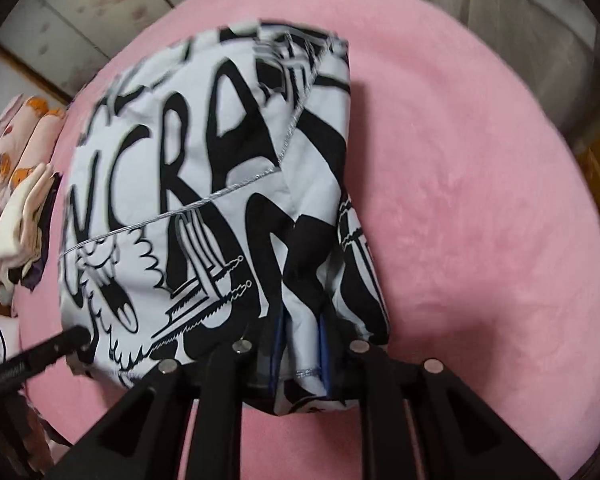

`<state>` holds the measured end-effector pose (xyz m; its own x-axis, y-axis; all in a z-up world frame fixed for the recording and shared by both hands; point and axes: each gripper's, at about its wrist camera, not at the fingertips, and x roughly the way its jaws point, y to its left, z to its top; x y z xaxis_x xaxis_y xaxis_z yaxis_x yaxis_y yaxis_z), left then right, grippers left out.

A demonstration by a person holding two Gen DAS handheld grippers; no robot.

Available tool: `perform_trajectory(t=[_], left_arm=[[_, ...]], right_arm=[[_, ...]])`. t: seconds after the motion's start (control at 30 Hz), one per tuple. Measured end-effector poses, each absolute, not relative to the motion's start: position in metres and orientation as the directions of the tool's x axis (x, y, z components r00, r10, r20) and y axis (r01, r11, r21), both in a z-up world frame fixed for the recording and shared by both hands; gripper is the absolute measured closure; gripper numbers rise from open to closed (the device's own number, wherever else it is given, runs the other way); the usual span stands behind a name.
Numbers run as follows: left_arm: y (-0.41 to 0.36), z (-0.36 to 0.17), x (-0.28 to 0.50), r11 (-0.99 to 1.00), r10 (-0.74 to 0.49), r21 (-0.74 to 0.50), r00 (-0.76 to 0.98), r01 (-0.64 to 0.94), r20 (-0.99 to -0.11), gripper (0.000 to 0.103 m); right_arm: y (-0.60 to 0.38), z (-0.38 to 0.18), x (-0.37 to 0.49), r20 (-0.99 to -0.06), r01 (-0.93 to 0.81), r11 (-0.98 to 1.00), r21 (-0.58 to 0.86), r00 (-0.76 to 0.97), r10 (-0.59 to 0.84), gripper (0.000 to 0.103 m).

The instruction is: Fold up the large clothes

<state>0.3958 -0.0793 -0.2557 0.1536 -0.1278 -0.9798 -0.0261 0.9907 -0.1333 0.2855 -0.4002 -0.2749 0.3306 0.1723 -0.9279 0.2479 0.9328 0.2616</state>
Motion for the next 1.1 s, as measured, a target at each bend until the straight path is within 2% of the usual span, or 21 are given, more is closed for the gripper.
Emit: perform_trajectory(t=[0.03,0.1,0.17,0.2,0.27,0.3,0.33,0.43,0.47,0.5,0.53,0.63,0.7,0.9,1.1], left_arm=[[-0.078,-0.251,0.393,0.991,-0.127,-0.132,0.169,-0.022,-0.977,0.051],[-0.077,-0.240,0.387,0.992,-0.125,-0.129,0.206,-0.006,-0.971,0.054],[-0.078,-0.227,0.380,0.988,-0.156,-0.153,0.242,0.032,-0.958,0.061],[-0.083,-0.222,0.376,0.983,-0.184,-0.176,0.248,0.054,-0.951,0.069],[-0.095,-0.216,0.372,0.972,-0.234,-0.221,0.238,0.080,-0.943,0.080],[-0.105,-0.215,0.372,0.965,-0.261,-0.246,0.227,0.091,-0.938,0.091],[-0.112,-0.216,0.374,0.958,-0.284,-0.269,0.214,0.097,-0.935,0.094],[-0.140,-0.228,0.374,0.950,-0.309,-0.297,0.172,0.095,-0.935,0.094],[-0.149,-0.236,0.377,0.951,-0.305,-0.293,0.156,0.095,-0.940,0.094],[-0.158,-0.245,0.380,0.955,-0.292,-0.280,0.142,0.096,-0.946,0.094],[-0.161,-0.251,0.381,0.960,-0.275,-0.263,0.137,0.096,-0.952,0.094],[-0.166,-0.261,0.389,0.963,-0.263,-0.249,0.149,0.106,-0.953,0.094],[-0.169,-0.264,0.397,0.959,-0.273,-0.255,0.170,0.123,-0.947,0.094],[-0.178,-0.257,0.422,0.942,-0.305,-0.256,0.232,0.218,-0.924,0.094],[-0.178,-0.258,0.461,0.938,-0.336,-0.288,0.292,0.195,-0.896,0.096]], right_arm=[[-0.398,-0.269,0.283,-0.925,0.243,0.936,0.253,0.344,0.161,0.089],[-0.391,-0.257,0.276,-0.917,0.238,0.946,0.219,0.383,0.116,0.089],[-0.385,-0.244,0.269,-0.903,0.228,0.955,0.188,0.423,0.077,0.089],[-0.381,-0.235,0.266,-0.891,0.219,0.959,0.180,0.450,0.064,0.089],[-0.368,-0.218,0.260,-0.853,0.172,0.966,0.195,0.516,0.081,0.085],[-0.370,-0.211,0.258,-0.840,0.149,0.967,0.208,0.534,0.098,0.085],[-0.365,-0.207,0.259,-0.824,0.104,0.964,0.243,0.547,0.149,0.085],[-0.350,-0.219,0.269,-0.824,0.001,0.954,0.300,0.503,0.259,0.087],[-0.342,-0.224,0.273,-0.834,-0.019,0.954,0.299,0.481,0.271,0.089],[-0.333,-0.231,0.280,-0.841,-0.057,0.948,0.314,0.446,0.305,0.096],[-0.324,-0.240,0.285,-0.840,-0.085,0.935,0.344,0.416,0.347,0.097],[-0.317,-0.265,0.295,-0.845,-0.068,0.916,0.395,0.366,0.391,0.098],[-0.313,-0.275,0.304,-0.844,-0.047,0.911,0.410,0.360,0.398,0.102],[-0.308,-0.273,0.338,-0.821,-0.093,0.922,0.376,0.427,0.378,0.102],[-0.309,-0.274,0.384,-0.778,-0.115,0.920,0.375,0.501,0.379,0.103]])
